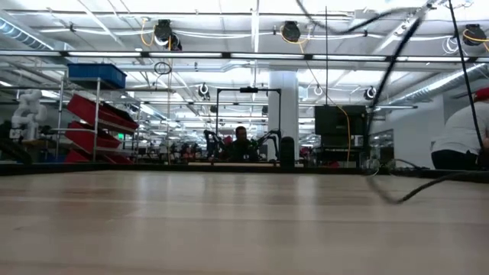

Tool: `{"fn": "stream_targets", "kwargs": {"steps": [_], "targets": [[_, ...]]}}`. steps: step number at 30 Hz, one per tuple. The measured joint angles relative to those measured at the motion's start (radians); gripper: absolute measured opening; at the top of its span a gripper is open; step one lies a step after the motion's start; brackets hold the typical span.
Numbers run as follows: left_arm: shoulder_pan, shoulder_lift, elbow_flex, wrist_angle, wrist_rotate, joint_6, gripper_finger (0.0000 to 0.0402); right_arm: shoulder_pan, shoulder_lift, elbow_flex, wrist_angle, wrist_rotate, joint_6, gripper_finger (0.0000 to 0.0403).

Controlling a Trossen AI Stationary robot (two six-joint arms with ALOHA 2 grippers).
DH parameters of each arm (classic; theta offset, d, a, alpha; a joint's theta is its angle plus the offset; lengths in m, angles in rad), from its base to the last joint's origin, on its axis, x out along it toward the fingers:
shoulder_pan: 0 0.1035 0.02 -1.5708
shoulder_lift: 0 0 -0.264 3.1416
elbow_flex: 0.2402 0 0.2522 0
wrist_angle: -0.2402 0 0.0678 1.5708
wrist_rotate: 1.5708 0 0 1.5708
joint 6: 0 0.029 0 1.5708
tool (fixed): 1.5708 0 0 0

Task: Coil cords
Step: Coil the black wire onto the black spool

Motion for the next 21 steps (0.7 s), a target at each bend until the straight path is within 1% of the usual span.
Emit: {"fn": "stream_targets", "kwargs": {"steps": [3, 8, 12, 16, 21], "targets": [[-0.001, 0.010, 0.000, 0.033, 0.026, 0.092, 0.0005, -0.008, 0.007, 0.000, -0.008, -0.010, 0.000, 0.0000], [-0.002, 0.038, 0.000, 0.086, 0.072, 0.291, 0.0004, -0.045, 0.014, 0.000, -0.021, -0.053, -0.003, 0.0000], [0.003, 0.063, 0.000, 0.128, 0.095, 0.401, 0.0003, -0.083, 0.015, 0.000, -0.027, -0.087, -0.001, 0.0000], [0.006, 0.077, 0.000, 0.176, 0.163, 0.451, 0.0003, -0.113, 0.015, 0.000, -0.035, -0.107, -0.003, 0.0000], [0.006, 0.082, 0.000, 0.229, 0.216, 0.458, 0.0003, -0.131, 0.016, 0.000, -0.057, -0.125, -0.002, 0.0000]]}}
